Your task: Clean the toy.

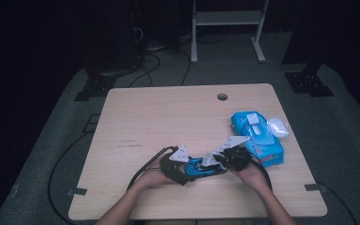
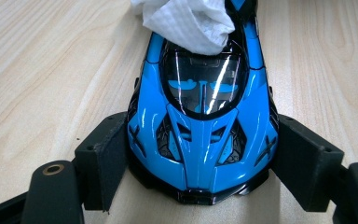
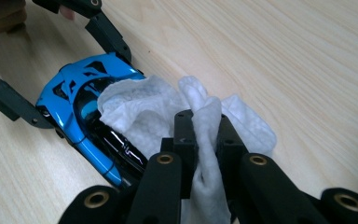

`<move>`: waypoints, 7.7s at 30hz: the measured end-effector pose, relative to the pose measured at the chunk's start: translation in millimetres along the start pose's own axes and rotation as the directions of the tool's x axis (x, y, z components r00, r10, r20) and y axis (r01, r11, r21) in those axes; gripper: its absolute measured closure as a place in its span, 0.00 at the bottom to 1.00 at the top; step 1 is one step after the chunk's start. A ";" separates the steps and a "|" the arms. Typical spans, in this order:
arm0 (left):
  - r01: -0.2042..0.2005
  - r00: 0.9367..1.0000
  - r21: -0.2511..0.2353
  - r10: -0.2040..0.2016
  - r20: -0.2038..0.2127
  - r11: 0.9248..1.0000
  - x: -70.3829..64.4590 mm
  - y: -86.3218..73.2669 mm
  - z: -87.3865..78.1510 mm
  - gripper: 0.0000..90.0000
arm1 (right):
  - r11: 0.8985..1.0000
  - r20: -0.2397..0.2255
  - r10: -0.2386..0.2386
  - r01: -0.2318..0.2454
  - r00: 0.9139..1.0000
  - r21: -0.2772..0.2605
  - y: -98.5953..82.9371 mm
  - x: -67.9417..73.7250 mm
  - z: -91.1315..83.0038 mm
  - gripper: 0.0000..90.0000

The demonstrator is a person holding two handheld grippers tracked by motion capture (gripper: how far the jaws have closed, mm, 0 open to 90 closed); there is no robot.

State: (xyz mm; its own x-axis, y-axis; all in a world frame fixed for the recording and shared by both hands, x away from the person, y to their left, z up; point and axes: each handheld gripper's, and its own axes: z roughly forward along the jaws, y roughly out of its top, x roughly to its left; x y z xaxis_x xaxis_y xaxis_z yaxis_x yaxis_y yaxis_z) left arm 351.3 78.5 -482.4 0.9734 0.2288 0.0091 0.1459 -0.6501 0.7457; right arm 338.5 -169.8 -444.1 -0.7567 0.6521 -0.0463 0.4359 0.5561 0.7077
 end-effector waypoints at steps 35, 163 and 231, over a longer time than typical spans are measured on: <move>-0.009 1.000 -0.001 0.009 0.006 1.000 0.2 -0.7 -0.5 0.27 | 1.000 0.016 -0.002 0.002 1.000 -0.023 -12.4 -3.3 -11.6 0.91; 0.070 0.993 -0.129 -0.058 0.099 0.989 -7.4 18.4 -18.5 0.72 | 0.990 -0.122 0.025 -0.042 0.992 -0.136 -70.8 19.8 -59.0 0.91; -0.027 0.998 -0.138 0.020 -0.052 0.990 13.7 -11.4 -38.6 0.78 | 0.986 -0.018 -0.091 0.087 0.996 -0.139 49.3 51.3 10.4 0.91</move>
State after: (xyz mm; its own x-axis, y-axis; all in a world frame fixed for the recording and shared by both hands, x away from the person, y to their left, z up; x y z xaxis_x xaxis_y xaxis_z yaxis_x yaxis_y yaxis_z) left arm 356.2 117.0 -465.1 0.9657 0.2529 0.0588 0.0935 -0.5499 0.8300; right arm 326.2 -103.6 -419.0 -0.8016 0.5898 -0.0976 0.2963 0.5338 0.7920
